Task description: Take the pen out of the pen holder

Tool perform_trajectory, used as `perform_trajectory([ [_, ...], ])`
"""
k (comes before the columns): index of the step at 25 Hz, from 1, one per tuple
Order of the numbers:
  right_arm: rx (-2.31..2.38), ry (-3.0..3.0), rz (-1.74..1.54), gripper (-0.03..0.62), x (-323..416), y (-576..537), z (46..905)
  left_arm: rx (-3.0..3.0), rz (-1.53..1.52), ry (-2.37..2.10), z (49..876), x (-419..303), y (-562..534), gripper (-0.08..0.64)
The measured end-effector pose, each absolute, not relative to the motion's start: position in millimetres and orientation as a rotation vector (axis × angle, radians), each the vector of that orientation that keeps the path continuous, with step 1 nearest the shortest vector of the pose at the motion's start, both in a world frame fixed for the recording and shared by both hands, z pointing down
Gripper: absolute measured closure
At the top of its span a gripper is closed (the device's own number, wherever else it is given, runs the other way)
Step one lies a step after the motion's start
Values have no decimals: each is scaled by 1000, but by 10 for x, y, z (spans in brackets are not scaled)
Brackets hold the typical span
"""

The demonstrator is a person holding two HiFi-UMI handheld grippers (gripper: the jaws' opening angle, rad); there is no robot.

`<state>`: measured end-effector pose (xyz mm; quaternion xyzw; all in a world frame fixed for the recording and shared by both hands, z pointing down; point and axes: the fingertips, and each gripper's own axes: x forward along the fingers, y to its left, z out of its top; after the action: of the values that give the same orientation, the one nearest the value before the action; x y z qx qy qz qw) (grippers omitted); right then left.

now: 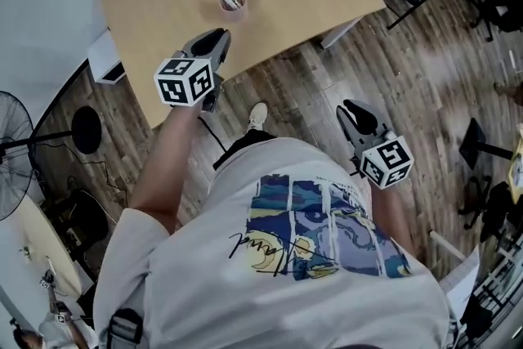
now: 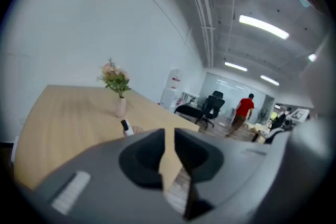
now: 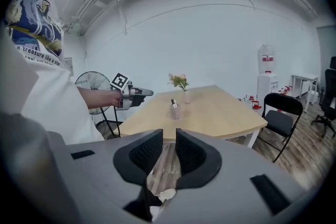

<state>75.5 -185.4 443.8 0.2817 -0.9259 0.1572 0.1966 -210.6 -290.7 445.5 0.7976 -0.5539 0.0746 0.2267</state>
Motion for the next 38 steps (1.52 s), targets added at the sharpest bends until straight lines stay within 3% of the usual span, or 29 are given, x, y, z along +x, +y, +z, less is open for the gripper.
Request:
perform_trajectory([
  [10,960,-2486,515,532,538,-2285,4509,2098,184,-1495,5025,-2839,-3987,428],
  [18,1091,-2394,587,532,544,-2380,4583,2050,214,-1410,5467,-2959,-4474,396],
  [25,1146,-2354,621,532,536,-2413,4622,2029,208,-1360,5689,-2997,-4671,401],
  [32,1160,-2334,628,532,513,-2356,4633,2077,214,-1325,5671,-2936,-4695,469],
  [38,1170,-2341,619,532,524,-2311,4611,2092,210,-1351,5609,-2935,-4673,483],
])
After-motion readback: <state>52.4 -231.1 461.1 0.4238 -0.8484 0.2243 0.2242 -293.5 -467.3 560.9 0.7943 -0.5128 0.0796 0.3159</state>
